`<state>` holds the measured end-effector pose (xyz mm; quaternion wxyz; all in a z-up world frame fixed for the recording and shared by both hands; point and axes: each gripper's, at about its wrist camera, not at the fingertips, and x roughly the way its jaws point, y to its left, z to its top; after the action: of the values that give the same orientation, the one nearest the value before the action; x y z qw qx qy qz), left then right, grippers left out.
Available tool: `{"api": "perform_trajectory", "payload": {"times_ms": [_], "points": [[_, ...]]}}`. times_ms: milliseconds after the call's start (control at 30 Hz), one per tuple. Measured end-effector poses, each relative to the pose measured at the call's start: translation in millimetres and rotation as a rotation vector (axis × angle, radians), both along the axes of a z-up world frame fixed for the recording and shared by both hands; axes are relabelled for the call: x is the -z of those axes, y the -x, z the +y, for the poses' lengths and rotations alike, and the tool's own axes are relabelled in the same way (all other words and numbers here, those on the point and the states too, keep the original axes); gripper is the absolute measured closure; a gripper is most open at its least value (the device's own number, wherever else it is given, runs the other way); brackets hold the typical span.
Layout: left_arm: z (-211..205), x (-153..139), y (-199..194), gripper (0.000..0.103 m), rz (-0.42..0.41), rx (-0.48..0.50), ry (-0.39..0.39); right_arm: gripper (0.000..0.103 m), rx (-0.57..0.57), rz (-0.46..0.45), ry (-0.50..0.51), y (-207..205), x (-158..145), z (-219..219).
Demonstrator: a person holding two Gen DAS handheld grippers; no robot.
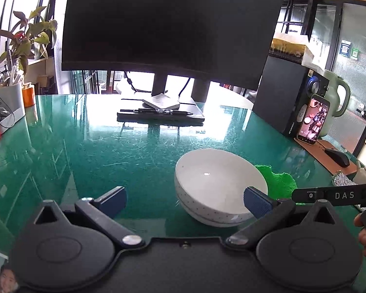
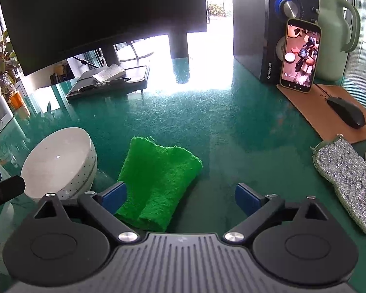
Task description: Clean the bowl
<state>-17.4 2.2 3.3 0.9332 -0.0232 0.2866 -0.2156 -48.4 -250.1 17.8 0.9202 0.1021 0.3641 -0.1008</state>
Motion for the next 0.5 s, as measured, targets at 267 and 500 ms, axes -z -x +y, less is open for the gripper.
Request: {"api": "perform_trajectory", "payload": {"times_ms": [267,500], "points": [[-5.6,-2.9,3.1,0.0,-0.01,0.014,-0.006,0.003,-0.012,-0.018,0.013,4.3,-5.4,1.0],[-6.5,-3.9,7.2,0.0,-0.015,0.021,-0.008,0.003,0.003,-0.029,0.017,4.9,-7.0,-1.3]]}}
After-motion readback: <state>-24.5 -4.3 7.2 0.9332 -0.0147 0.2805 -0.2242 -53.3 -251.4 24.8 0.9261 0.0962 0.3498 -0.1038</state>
